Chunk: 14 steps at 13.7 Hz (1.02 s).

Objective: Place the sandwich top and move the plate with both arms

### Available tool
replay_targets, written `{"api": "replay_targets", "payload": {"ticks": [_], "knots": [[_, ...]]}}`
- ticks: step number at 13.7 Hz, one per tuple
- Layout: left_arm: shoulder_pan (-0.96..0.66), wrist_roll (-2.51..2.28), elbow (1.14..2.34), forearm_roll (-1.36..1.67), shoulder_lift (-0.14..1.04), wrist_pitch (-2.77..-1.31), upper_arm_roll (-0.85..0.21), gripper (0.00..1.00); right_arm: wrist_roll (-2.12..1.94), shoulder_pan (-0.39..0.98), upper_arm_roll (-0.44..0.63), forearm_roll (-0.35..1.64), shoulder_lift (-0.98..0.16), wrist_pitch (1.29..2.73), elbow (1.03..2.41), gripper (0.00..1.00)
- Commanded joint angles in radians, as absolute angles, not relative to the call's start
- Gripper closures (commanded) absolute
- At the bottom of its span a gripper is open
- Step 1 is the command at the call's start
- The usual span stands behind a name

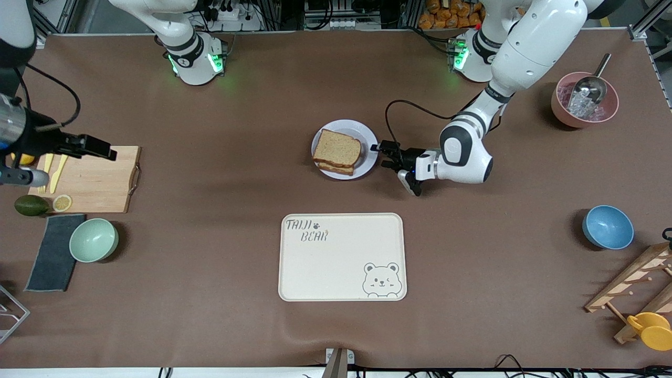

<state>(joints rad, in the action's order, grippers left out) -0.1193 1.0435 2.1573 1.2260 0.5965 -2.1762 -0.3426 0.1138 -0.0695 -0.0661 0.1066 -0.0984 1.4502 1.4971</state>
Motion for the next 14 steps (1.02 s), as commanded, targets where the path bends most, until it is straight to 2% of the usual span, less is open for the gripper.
{"api": "replay_targets", "payload": {"ticks": [1, 6, 8, 14], "knots": [[-0.092, 1.113, 2.190, 1.265, 0.581, -2.134, -0.350, 0.00, 0.137, -0.067, -0.072, 0.080, 0.009, 1.446, 1.568, 0.11], [-0.087, 1.190, 2.194, 1.359, 0.591, -2.095, -0.350, 0.00, 0.144, -0.023, -0.072, -0.005, 0.025, 1.512, 1.597, 0.11], [-0.092, 1.192, 2.194, 1.377, 0.592, -2.095, -0.351, 0.00, 0.144, -0.026, -0.071, -0.005, 0.005, 1.531, 1.589, 0.00], [-0.106, 1.268, 2.187, 1.475, 0.644, -2.095, -0.351, 0.00, 0.130, -0.034, -0.066, -0.008, -0.014, 1.560, 1.580, 0.00]]}}
